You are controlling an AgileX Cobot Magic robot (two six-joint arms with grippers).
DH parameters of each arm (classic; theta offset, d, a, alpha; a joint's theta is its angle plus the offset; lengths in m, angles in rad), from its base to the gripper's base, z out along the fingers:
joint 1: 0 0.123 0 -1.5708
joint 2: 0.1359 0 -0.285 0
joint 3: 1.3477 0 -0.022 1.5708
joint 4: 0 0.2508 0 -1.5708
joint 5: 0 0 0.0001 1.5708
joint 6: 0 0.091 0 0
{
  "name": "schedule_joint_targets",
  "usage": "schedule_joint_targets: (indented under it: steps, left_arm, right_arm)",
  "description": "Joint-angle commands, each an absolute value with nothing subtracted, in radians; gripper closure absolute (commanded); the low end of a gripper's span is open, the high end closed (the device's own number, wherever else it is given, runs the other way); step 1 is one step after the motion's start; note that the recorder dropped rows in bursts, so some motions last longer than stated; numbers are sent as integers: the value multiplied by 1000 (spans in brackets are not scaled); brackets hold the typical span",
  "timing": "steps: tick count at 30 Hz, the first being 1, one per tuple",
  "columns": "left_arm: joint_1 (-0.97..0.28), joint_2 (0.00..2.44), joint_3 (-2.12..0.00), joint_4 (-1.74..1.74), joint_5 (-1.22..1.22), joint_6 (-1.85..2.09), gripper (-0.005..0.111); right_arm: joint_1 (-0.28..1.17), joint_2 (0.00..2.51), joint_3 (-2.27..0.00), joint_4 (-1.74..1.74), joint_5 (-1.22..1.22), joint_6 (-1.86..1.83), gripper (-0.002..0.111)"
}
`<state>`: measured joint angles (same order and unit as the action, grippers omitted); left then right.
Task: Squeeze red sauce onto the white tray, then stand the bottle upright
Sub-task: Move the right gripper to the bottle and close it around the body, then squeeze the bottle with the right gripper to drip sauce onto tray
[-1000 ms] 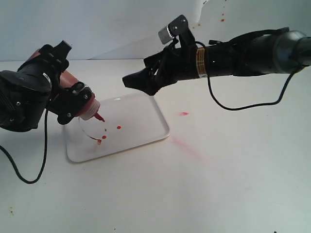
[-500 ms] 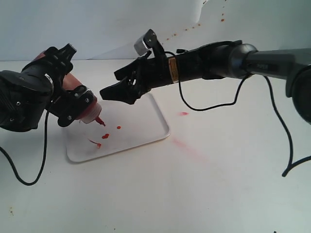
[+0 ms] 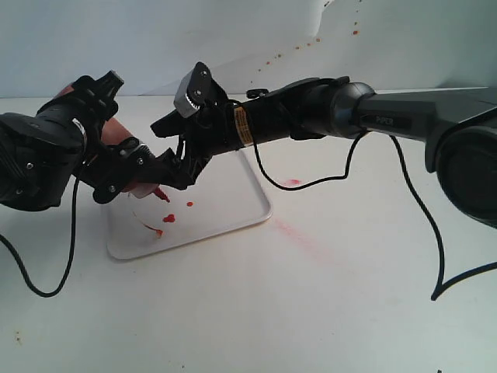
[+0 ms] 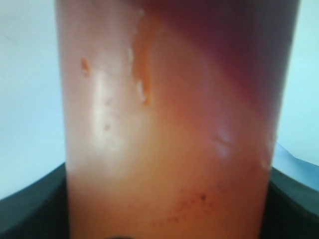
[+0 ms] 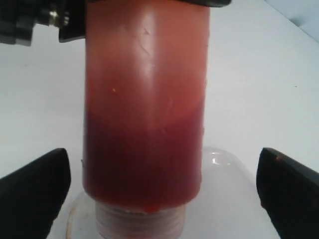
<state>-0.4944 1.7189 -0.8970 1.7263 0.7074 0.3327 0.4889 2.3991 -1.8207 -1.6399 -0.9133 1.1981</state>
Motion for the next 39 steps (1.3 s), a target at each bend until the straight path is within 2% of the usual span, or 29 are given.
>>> schedule_joint_targets:
  steps: [1, 23, 25, 26, 28, 30, 32, 39]
  left_arm:
    - [-499, 1710, -902, 1744, 729, 326, 107]
    - [-499, 1710, -902, 1744, 733, 330, 107]
    - [-499, 1710, -902, 1744, 733, 330, 107]
    - [-499, 1710, -902, 1744, 733, 330, 107]
    - [-499, 1710, -902, 1744, 733, 330, 107]
    - [-499, 1710, -902, 1744, 733, 330, 107]
    - [-499, 1710, -902, 1744, 733, 330, 107]
    - [-499, 1710, -902, 1744, 733, 342, 107]
  right_arm:
    - [524, 2400, -1825, -1627, -860, 1174, 16]
    - [609, 2400, -1828, -1480, -673, 1077, 18]
    - [609, 2400, -1828, -1480, -660, 1077, 25]
    - [609, 2400, -1828, -1480, -650, 1077, 33]
    - [609, 2400, -1828, -1484, -626, 1077, 54]
    - [606, 2400, -1828, -1501, -618, 1077, 84]
    - [602, 2400, -1828, -1504, -616, 1083, 108]
    - [587, 2400, -1828, -1499, -616, 1088, 108]
